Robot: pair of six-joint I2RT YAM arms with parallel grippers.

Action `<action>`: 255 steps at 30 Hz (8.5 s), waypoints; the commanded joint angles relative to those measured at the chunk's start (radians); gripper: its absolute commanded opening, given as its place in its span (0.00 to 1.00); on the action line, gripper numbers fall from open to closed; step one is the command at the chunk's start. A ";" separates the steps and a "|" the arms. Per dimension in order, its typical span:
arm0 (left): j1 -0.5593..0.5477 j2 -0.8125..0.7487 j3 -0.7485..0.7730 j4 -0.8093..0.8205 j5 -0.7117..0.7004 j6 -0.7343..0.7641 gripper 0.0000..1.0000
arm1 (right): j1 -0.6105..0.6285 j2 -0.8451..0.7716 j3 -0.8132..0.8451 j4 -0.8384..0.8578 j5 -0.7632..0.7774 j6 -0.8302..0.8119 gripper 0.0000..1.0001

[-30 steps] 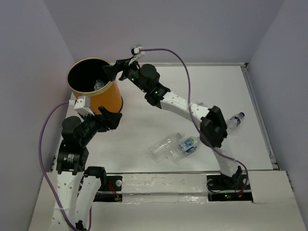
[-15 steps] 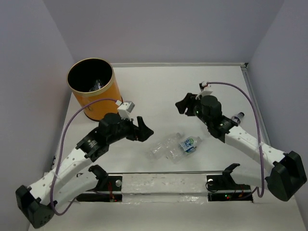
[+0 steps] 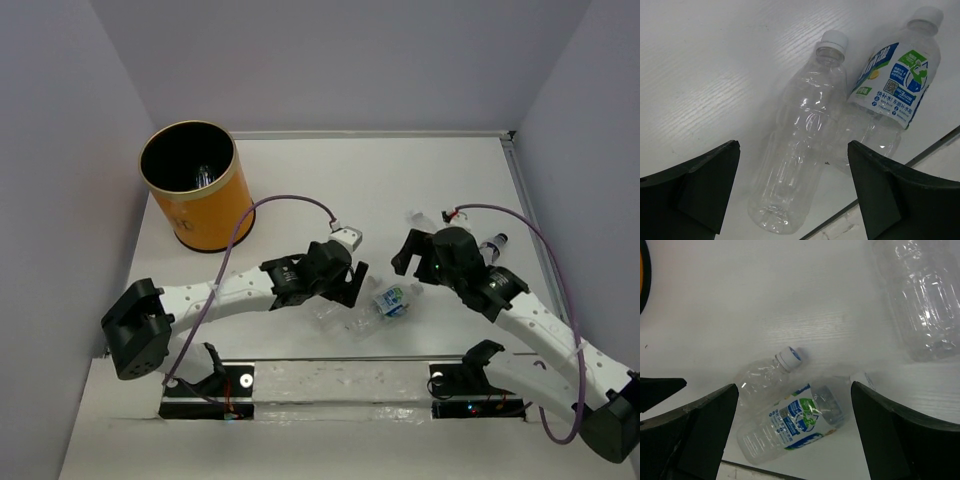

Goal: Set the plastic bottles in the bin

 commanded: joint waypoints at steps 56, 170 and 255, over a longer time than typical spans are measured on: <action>0.094 -0.063 0.068 0.105 -0.199 0.025 0.50 | -0.005 0.284 -0.191 0.322 -0.267 0.095 0.73; 0.687 -0.897 -0.282 0.056 0.344 0.006 0.99 | -0.406 0.544 0.482 -0.022 0.071 -0.418 0.99; 0.609 -0.422 0.562 -0.065 0.166 -0.061 0.98 | 0.219 0.852 0.749 1.317 -0.630 -0.151 0.10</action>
